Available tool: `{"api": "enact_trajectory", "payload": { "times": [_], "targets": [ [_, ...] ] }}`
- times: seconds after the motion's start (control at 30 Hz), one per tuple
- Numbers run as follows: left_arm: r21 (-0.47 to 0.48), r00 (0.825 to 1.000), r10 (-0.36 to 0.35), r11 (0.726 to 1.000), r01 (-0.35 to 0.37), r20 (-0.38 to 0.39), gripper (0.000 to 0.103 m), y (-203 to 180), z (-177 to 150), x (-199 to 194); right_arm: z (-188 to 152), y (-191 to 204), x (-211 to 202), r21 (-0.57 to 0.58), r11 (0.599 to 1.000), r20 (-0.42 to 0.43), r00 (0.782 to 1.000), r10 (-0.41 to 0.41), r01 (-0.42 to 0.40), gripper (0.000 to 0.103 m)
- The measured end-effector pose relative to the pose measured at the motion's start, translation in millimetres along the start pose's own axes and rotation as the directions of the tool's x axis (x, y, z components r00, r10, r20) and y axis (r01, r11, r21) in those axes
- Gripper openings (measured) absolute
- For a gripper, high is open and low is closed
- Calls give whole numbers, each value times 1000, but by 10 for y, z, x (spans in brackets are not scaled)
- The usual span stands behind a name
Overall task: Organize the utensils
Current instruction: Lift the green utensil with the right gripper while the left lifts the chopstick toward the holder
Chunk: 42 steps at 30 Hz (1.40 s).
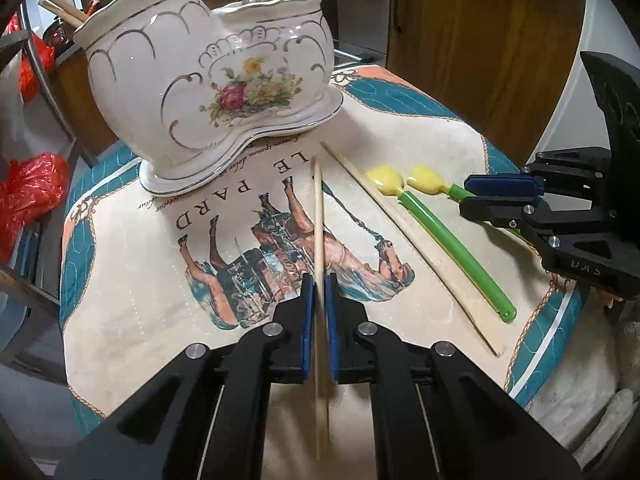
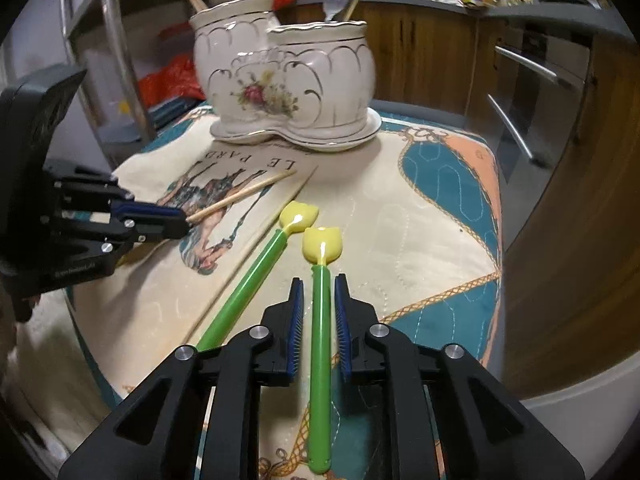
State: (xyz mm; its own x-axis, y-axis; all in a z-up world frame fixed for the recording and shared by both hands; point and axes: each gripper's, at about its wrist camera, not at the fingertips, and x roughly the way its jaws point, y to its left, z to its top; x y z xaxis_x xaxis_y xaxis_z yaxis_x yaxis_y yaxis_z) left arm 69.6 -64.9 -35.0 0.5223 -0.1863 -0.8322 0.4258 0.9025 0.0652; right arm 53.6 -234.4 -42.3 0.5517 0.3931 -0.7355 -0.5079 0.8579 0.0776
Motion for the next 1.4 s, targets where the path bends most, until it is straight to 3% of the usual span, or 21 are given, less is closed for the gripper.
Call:
{"api": "enact_trajectory", "payload": {
  "times": [0.27, 0.43, 0.57, 0.67, 0.73, 0.93, 1.17, 1.27, 1.4],
  "targets": [
    [-14, 999, -26, 1000, 27, 36, 15, 37, 82, 131, 25, -45, 33, 1, 1000, 2, 1000, 17, -17, 15],
    [5, 997, -39, 999, 39, 68, 5, 95, 41, 104, 47, 1, -9, -9, 1000, 36, 999, 2, -1, 11],
    [10, 986, -62, 998, 62, 153, 5, 189, -29, 9, 100, -35, -117, 12, 1000, 101, 995, 3, -4, 11],
    [40, 962, -77, 997, 69, 262, 5, 255, -79, -179, 158, -81, -270, 47, 999, 199, 980, 16, -25, 11],
    [51, 936, -68, 997, 54, 346, 5, 347, -94, -364, 192, -81, -356, 55, 998, 251, 968, 13, -27, 11],
    [1, 813, -48, 998, 58, 580, 5, 668, -5, -808, 415, -11, -601, 53, 998, 419, 908, -6, -18, 10],
    [-50, 684, -56, 990, 135, 727, 5, 971, 331, -1080, 823, -71, -746, 81, 995, 564, 826, 1, -56, 10],
    [-67, 642, -79, 977, 201, 763, 5, 1087, 479, -1118, 1000, -108, -761, 93, 992, 600, 800, 11, -83, 10],
    [-91, 603, -82, 963, 252, 793, 5, 1174, 687, -1095, 1205, -145, -725, 108, 989, 621, 784, 13, -102, 10]
  ]
}}
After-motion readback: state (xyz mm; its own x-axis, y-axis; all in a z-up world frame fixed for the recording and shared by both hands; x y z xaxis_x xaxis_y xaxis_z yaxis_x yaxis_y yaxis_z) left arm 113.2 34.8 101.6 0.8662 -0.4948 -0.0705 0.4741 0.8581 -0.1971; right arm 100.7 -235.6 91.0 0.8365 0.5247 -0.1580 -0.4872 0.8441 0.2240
